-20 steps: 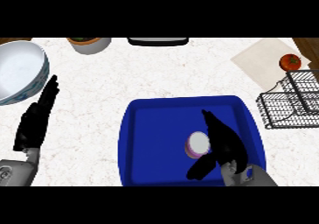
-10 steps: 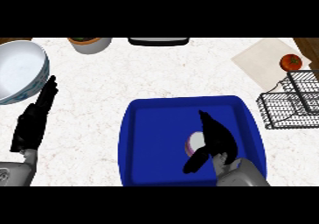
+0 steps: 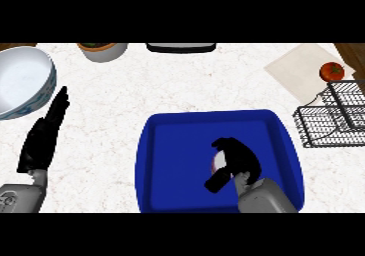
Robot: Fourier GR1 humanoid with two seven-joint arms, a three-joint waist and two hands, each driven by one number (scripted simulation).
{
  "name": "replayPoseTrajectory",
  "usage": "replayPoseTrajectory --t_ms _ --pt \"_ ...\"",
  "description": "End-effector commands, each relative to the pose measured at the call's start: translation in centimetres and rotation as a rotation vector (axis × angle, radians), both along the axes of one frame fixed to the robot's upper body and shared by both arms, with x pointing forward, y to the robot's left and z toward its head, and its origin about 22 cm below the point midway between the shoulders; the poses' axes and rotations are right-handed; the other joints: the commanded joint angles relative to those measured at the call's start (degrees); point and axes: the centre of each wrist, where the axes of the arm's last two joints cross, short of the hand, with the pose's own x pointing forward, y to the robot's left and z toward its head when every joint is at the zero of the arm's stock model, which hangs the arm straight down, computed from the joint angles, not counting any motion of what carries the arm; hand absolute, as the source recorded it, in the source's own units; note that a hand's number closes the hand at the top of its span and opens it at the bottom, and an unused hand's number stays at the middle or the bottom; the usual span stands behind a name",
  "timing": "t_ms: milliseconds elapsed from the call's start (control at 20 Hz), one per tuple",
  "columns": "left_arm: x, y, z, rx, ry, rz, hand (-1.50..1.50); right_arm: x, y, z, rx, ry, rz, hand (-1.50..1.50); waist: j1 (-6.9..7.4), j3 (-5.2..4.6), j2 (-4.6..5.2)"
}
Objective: Pick the can from the tray and place it in the tiered basket
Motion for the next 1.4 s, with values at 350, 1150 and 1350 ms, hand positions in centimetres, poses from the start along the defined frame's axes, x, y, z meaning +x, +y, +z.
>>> replayPoseTrajectory --t_ms 350,1150,1350 --pt "0.5 2.2 0.4 0.000 -0.001 0.012 0.00 0.6 1.7 0.1 -0.054 0.002 0.082 1.50 -0.03 0.12 0.24" --pt "0.1 1.7 1.2 0.002 0.009 0.030 0.00 -9.0 -1.5 6.8 0.121 -0.606 0.163 1.50 -1.12 0.18 -0.35" --pt "-0.2 1.1 0.0 -0.003 0.009 0.035 0.00 -11.0 -4.0 10.2 0.093 -0.852 0.117 1.50 -1.94 0.14 -0.42"
